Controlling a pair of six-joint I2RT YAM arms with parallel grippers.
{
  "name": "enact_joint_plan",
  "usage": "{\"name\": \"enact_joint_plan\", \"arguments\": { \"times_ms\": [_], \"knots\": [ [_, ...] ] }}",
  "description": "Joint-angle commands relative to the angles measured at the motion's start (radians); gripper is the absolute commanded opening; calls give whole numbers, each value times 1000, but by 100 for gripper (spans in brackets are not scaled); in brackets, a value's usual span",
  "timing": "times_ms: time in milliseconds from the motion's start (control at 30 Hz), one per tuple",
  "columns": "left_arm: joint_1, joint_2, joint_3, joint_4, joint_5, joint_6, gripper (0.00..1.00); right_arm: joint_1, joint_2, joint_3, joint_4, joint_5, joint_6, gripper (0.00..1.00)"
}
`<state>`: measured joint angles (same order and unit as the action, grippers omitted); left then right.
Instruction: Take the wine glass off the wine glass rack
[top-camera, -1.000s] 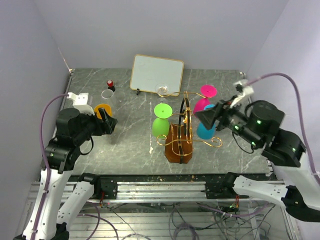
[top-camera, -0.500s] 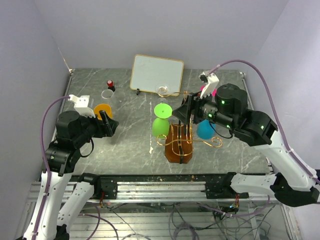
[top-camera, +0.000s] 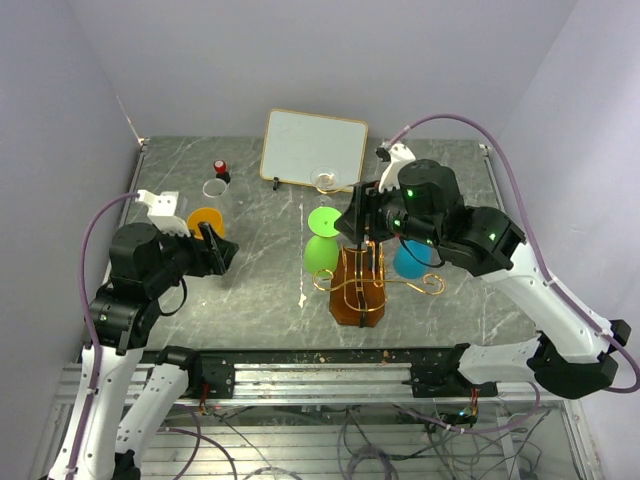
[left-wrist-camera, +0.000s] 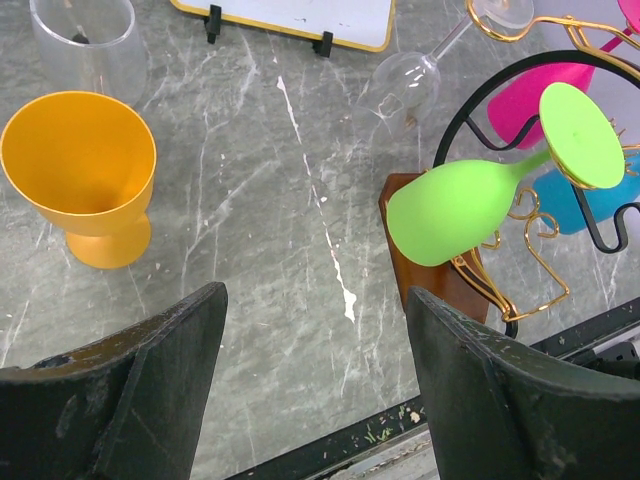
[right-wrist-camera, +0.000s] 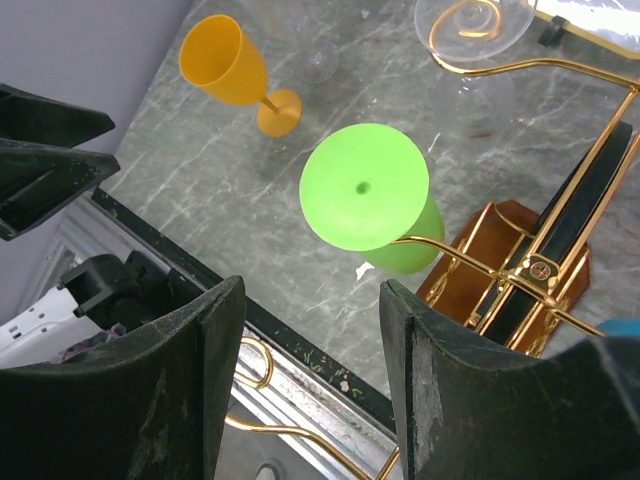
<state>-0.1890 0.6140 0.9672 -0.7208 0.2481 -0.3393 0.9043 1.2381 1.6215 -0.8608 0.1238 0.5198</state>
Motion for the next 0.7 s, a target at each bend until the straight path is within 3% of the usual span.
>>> {"name": "enact_joint_plan", "arguments": {
  "times_ms": [0, 200, 667],
  "knots": [
    [22, -11, -9, 47, 42, 19, 82, -1, 36, 48, -49, 15, 6, 56],
    [44, -18, -15, 55, 69, 23, 82, -1, 124, 123, -141, 30, 13, 56],
    [74, -24, -19, 63, 101, 31, 82, -2, 239, 176, -149, 98, -47, 57]
  ]
}}
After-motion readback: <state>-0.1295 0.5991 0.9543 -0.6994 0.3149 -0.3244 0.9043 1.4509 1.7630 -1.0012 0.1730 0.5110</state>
